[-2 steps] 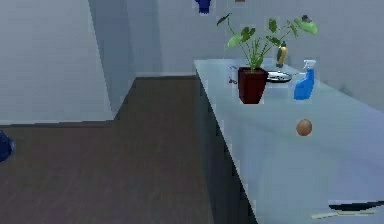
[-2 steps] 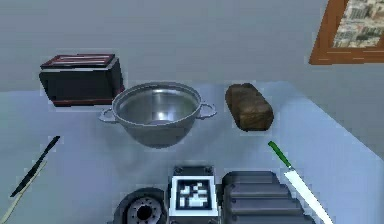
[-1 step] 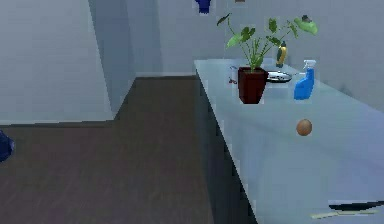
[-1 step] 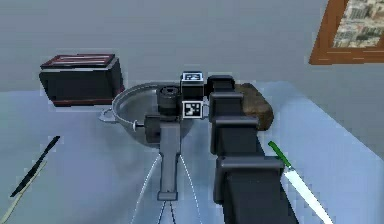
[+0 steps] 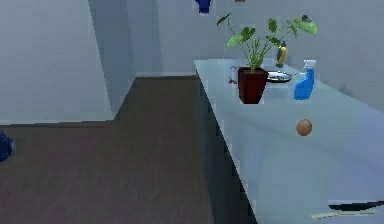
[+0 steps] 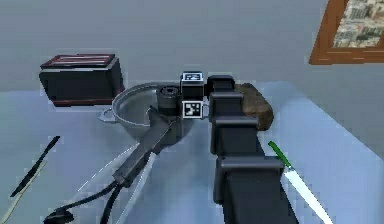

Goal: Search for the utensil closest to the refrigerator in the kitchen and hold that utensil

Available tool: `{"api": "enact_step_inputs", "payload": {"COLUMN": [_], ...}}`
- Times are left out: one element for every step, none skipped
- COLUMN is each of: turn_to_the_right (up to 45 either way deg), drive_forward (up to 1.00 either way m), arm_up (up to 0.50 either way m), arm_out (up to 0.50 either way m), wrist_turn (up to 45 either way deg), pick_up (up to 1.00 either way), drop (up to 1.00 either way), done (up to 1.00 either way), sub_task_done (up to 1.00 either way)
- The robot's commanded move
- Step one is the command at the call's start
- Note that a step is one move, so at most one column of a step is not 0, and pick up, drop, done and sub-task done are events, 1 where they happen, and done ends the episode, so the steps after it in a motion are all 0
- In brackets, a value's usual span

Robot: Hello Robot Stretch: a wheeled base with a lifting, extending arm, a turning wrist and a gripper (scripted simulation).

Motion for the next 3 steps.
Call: {"api": "enact_step_inputs", "payload": {"turn_to_the_right": [0.0,0.0,0.0], "drive_forward": [0.00,0.00,0.00], "arm_up": [0.00,0.00,0.00], "arm_out": [0.00,0.00,0.00], "wrist_turn": [45.0,45.0,24.0], "pick_up": [0.00,0.00,0.00], "drop": [0.00,0.00,0.00], "done": [0.00,0.00,0.00], "sub_task_done": [0.00,0.00,0.00]}}
